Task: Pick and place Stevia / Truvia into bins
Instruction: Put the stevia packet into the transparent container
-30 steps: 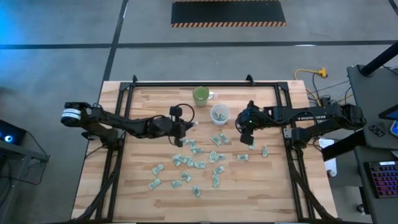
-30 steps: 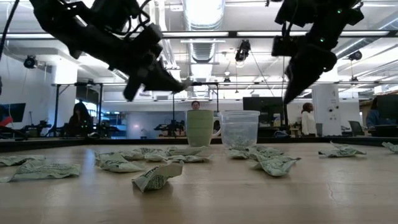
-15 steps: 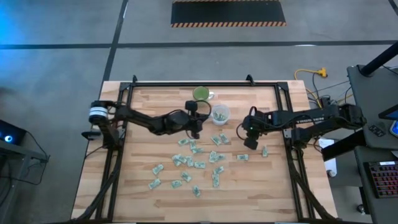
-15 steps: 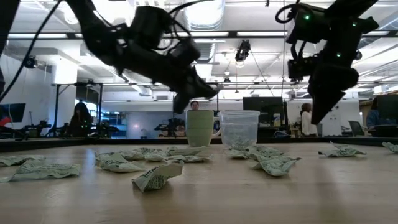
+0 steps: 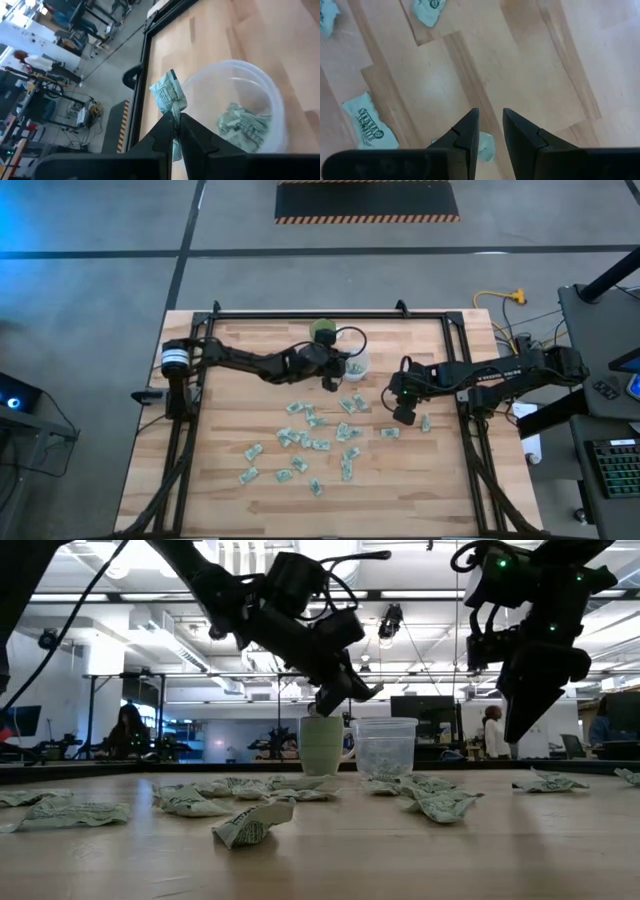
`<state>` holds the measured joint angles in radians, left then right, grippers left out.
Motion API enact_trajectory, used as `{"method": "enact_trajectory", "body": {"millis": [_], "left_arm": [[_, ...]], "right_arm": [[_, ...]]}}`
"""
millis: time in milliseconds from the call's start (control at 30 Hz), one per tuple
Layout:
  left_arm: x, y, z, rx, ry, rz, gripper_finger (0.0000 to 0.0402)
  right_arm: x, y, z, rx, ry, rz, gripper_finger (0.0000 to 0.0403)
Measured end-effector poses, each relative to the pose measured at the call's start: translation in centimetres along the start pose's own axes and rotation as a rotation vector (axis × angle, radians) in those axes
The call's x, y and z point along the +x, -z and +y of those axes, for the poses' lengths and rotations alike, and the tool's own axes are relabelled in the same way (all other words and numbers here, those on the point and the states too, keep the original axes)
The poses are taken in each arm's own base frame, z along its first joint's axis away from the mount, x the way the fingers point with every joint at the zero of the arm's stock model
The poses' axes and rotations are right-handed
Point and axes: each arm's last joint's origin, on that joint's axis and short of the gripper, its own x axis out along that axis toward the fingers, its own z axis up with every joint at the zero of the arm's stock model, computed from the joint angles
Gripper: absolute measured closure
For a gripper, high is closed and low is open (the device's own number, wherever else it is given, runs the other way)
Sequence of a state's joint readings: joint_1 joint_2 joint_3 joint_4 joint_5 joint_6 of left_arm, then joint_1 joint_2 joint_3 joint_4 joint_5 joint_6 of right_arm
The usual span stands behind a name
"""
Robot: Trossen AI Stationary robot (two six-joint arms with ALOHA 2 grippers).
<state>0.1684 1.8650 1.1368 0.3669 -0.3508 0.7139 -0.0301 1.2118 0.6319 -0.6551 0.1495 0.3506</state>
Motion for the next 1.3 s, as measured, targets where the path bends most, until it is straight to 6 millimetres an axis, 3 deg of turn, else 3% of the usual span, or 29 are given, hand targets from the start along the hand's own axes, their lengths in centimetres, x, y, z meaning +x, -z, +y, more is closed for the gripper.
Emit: {"method": "enact_trajectory", "body": {"millis": [200,467,600,967,1300], "left_arm": [[0.3,-0.2,0.8,-0.013,0.035,0.014,0.0365],[0.5,0.1,1.4,-0.058,0.054,-0.006,0.0277],[-0.1,0.0,1.4,-0.040,0.017,0.070,0.0247],[-7.0,-1.2,0.9,-0.079,0.210,0.292,0.0235],[-11.5,-0.7,-0.3,-0.162,0.284,0.297,0.0235]], "right_arm": [[0.0,-0.1,0.1,-0.002,-0.003,-0.007,0.0335],[-0.1,0.0,0.4,0.005,-0.011,-0.010,0.0327],[-0.1,0.3,1.0,0.015,-0.023,-0.009,0.0323],[0.9,2.7,1.9,0.055,-0.014,0.054,0.0330],[2.3,4.1,1.4,0.158,0.003,0.070,0.0311]]}}
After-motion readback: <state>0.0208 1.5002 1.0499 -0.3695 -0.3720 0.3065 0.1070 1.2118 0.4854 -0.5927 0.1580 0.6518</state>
